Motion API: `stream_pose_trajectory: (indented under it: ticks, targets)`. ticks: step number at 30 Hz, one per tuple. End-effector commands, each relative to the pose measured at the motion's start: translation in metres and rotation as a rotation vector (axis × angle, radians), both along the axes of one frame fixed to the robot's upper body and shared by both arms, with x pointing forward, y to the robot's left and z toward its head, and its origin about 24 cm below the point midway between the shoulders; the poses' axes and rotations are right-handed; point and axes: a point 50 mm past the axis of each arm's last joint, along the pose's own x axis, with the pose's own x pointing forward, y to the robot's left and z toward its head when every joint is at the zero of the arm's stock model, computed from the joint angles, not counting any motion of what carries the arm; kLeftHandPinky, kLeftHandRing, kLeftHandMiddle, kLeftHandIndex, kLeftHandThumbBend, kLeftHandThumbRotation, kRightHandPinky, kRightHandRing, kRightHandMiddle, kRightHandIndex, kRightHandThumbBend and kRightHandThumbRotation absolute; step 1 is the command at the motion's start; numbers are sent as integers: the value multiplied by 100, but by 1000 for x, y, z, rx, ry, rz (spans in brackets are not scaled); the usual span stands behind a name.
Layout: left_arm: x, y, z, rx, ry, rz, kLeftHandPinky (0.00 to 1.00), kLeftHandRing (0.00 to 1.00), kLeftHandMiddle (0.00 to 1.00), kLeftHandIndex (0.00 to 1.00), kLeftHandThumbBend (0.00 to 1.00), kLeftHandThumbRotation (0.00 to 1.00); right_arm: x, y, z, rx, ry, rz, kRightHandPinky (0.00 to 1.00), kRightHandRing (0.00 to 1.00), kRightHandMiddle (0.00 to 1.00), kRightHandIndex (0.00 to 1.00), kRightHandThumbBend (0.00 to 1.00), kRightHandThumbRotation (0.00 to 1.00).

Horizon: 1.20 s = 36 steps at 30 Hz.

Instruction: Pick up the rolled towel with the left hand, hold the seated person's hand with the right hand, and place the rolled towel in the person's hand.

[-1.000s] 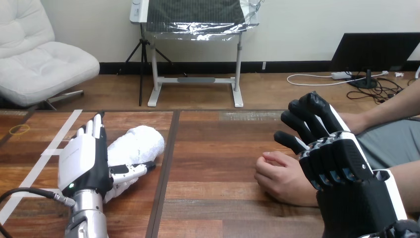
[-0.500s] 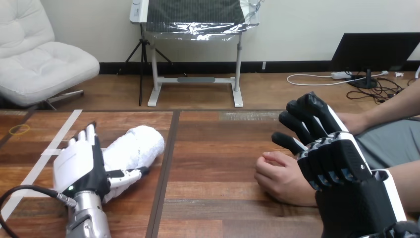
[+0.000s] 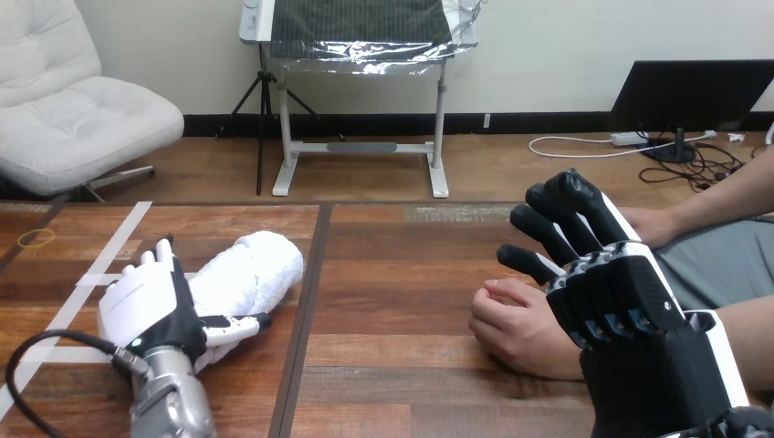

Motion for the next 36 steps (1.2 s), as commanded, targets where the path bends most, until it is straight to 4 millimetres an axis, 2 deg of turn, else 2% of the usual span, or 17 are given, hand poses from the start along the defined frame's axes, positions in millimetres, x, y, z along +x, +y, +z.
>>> stream_pose_trajectory:
  ticks: [1, 36]
  targets:
    - [26, -15, 35, 4, -94, -52, 100, 100, 100, 100, 100, 39, 5, 1, 14, 26, -97, 6, 81, 90, 91, 90, 100, 100]
    - [45, -26, 38, -35, 10, -94, 100, 100, 100, 99, 99, 45, 7, -2, 15, 35, -124, 17, 79, 89, 90, 90, 100, 100]
